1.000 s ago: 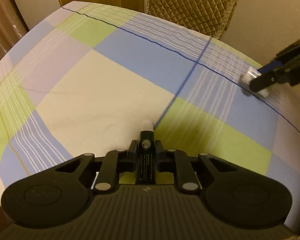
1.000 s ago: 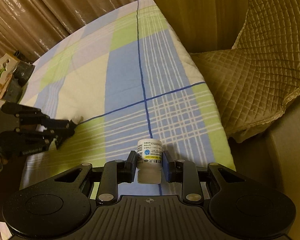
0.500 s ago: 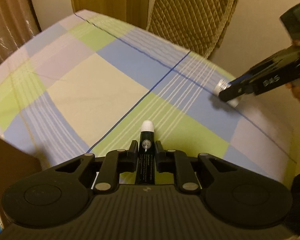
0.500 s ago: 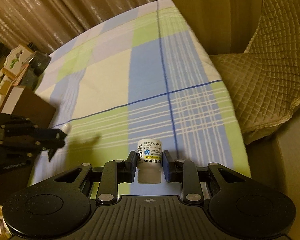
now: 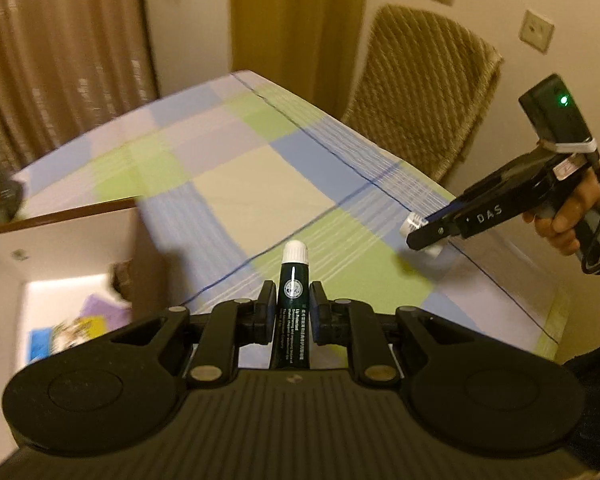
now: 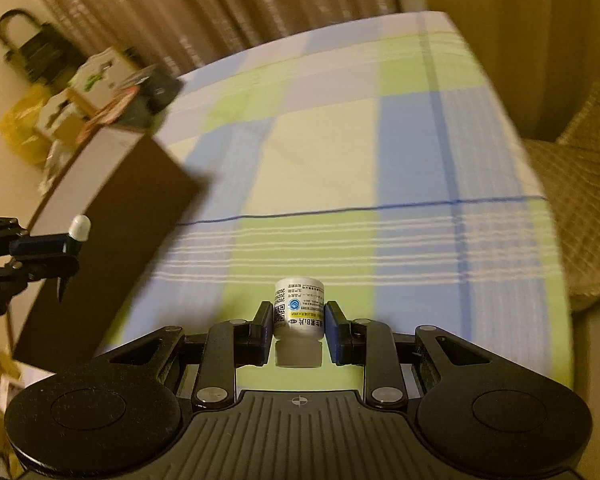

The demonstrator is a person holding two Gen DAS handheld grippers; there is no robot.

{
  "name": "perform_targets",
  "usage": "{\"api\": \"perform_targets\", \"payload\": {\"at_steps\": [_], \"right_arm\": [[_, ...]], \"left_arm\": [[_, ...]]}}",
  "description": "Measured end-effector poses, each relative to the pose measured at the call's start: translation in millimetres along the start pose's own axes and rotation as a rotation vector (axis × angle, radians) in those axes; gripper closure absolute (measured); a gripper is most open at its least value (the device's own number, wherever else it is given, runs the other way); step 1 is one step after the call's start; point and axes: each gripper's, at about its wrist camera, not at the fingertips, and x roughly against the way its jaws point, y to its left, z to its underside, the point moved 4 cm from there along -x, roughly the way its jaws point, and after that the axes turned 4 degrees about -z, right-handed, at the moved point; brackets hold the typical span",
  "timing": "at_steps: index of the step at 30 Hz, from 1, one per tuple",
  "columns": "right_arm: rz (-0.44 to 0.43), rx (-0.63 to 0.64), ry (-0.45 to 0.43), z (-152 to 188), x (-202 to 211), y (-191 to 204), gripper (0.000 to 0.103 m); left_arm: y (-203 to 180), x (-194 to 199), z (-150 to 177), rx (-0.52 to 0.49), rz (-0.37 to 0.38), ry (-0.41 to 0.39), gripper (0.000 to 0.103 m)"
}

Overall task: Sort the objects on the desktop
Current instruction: 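Carry the black tube and white pill bottle over the box with both tools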

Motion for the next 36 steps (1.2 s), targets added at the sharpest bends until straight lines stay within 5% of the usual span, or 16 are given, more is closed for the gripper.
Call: {"api": "perform_targets", "payload": {"at_steps": [9, 16, 25, 36], "right_arm": [[-0.116, 0.175, -0.013, -32.6, -26.4, 91.3, 0.077], [-0.19, 0.306, -0.039, -62.1, -53.9, 172.5, 0.077], [-0.228, 0.391, 0.005, -75.6, -108.5, 250.0, 0.077], [-0.201, 0.395, 0.075, -69.5, -145.7, 273.5, 0.077]], "left_arm": [[83.9, 74.7, 39.2, 0.105, -0.21, -0.006, 0.089], [152.7, 90.8, 76.3, 0.16, -0.321, 0.056, 0.089], [216.7, 73.8, 120.3, 0.185, -0.369, 0.163, 0.089], [237.2, 64.2, 144.1, 0.188, -0.351, 0.212, 0.082]]}}
